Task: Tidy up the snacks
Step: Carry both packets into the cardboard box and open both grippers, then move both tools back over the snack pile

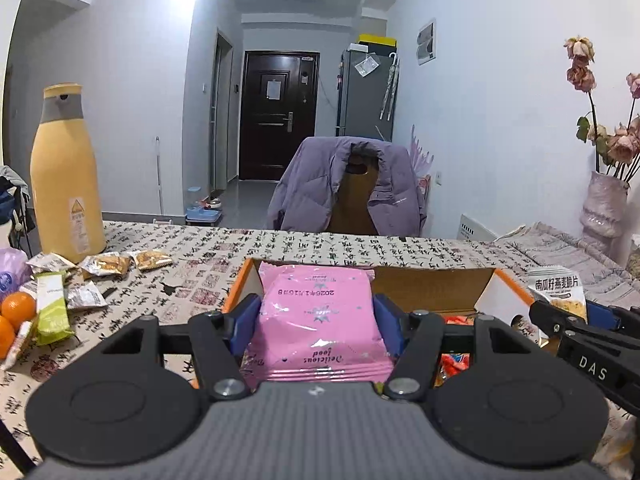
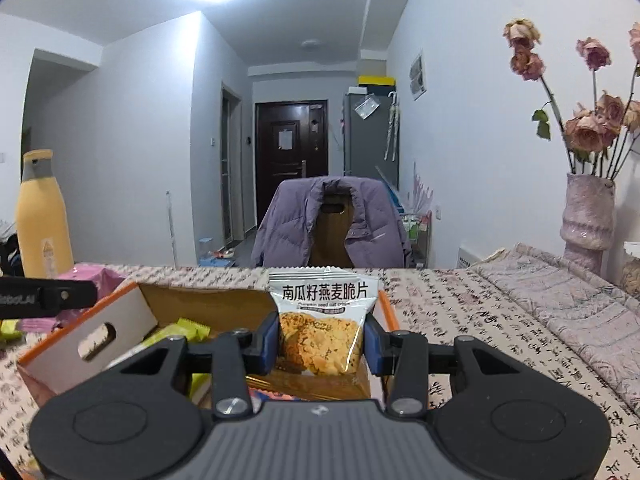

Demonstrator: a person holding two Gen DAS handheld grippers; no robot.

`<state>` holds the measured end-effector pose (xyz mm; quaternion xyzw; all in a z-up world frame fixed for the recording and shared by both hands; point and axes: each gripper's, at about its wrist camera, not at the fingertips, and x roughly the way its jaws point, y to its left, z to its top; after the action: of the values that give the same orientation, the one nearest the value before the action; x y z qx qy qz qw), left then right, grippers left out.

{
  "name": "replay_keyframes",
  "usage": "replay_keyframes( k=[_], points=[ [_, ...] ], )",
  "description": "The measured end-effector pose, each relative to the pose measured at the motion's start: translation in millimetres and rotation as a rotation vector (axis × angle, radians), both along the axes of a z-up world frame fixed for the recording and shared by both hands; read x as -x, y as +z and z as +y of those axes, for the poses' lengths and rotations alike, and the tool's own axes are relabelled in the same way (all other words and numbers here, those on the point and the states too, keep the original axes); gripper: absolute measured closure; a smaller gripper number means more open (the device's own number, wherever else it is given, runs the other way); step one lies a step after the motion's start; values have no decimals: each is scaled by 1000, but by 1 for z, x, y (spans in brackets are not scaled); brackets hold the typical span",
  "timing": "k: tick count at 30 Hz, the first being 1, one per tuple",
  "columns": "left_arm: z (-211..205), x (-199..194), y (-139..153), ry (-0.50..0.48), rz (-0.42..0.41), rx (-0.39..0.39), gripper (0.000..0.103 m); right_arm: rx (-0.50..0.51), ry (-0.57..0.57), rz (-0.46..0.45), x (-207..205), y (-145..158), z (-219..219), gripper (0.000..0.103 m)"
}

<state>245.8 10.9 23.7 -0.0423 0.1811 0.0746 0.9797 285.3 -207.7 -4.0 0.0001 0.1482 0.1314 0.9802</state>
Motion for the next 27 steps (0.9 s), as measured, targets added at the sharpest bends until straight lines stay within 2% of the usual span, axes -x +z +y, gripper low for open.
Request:
replay_keyframes(
  k=[4,9,10,11,14,15,19,27],
  points=[
    [0,-4,-10,-14,13,-23,40,-2,15,53,-6,-7,-1,62],
    [7,-5,-17,-14,21,-4,40,3,15,78,-10,-13,0,60],
    [9,-6,-18,-12,20,3,40,0,14,75,-9,-13,-1,49],
    [10,-6,-18,-9,15,8,37,-5,11,73,-8,-13,-2,34],
    [12,0,-17,-3,-18,21,13,-24,3,59,-6,-13,-5,3],
    [11,2,-16,0,-29,19,4,-29,1,58,-5,-13,-6,0],
    [12,7,-13,2,-67,21,0,-42,-2,55,-2,-13,-7,0],
    [18,10,-12,1,-60,66,0,-48,-8,54,3,-8,-9,0]
  ],
)
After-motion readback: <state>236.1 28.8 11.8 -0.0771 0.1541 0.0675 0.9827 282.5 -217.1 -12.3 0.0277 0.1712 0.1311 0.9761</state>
